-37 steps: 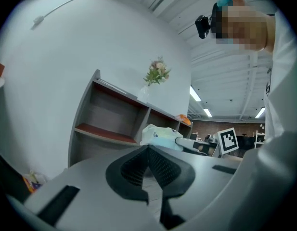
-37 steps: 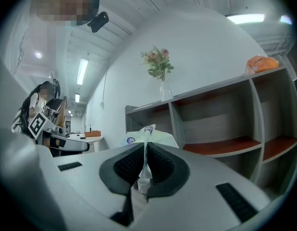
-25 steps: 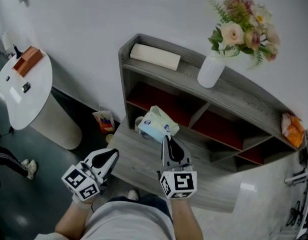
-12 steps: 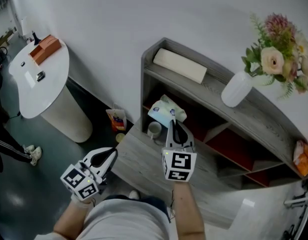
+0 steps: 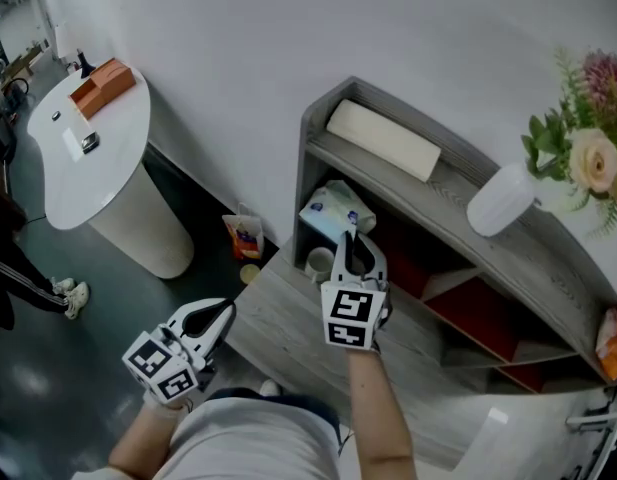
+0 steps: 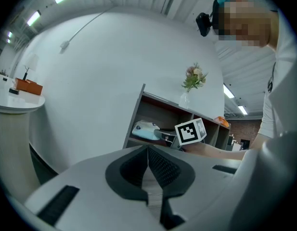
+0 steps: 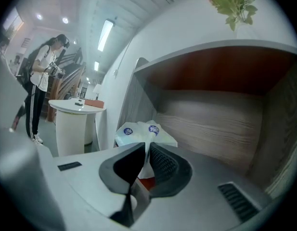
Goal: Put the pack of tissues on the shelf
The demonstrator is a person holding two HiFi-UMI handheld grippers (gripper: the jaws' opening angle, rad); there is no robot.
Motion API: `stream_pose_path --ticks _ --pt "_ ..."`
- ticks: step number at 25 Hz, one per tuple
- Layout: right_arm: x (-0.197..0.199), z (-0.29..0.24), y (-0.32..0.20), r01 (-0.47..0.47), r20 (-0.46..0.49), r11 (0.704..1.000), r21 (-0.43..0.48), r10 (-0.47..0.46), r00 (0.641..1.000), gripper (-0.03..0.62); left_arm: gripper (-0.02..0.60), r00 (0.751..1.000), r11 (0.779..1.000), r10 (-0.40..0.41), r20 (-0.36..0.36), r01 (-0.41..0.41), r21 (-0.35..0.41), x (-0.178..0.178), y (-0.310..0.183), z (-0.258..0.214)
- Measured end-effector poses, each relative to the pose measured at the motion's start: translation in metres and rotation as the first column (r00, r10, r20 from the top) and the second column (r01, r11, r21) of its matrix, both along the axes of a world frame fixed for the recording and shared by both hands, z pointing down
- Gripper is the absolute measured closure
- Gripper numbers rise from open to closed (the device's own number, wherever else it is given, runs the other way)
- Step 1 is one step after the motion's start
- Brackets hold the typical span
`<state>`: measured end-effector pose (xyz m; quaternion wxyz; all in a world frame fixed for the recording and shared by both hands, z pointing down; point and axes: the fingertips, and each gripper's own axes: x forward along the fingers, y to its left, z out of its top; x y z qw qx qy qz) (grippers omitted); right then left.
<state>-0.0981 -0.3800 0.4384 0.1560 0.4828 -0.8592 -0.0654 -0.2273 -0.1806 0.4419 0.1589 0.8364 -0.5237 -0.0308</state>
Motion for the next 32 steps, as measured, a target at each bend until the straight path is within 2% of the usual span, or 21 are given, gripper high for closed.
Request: stream_pose_path --ticks 8,11,17,24,32 --pt "-0.001 0.01 -0.008 -0.006 -0.006 1.0 -0.026 0.006 1.0 0.559 0.565 1.0 1.0 -0.018 -0.006 0.018 -0.013 -0.005 -0.004 0.005" --pt "-0.002 0.012 -0.008 0.004 0.001 0.999 -0.044 -0.004 1.0 0.484 0.565 1.0 1.0 -0.019 -0.008 0.019 -0.018 -0.003 -0.003 0.007" --pt "-0.001 0.012 -0.006 0.005 0.008 0.998 -0.057 -0.005 1.0 0.448 0.565 1.0 0.999 -0.028 -0.01 0.028 -0.021 -0.004 -0.002 0.008" --pt "0.003 0.006 -0.003 0.003 0.025 0.999 -0.049 -0.002 1.0 0.438 0.565 0.999 0.999 -0.031 -0.014 0.03 -0.017 -0.001 0.0 0.006" --pt "0.026 -0.018 0.012 -0.011 0.093 0.999 -0.05 0.016 0.996 0.437 0.565 1.0 1.0 -0.004 -0.025 0.004 -0.015 0.012 0.002 -0.001"
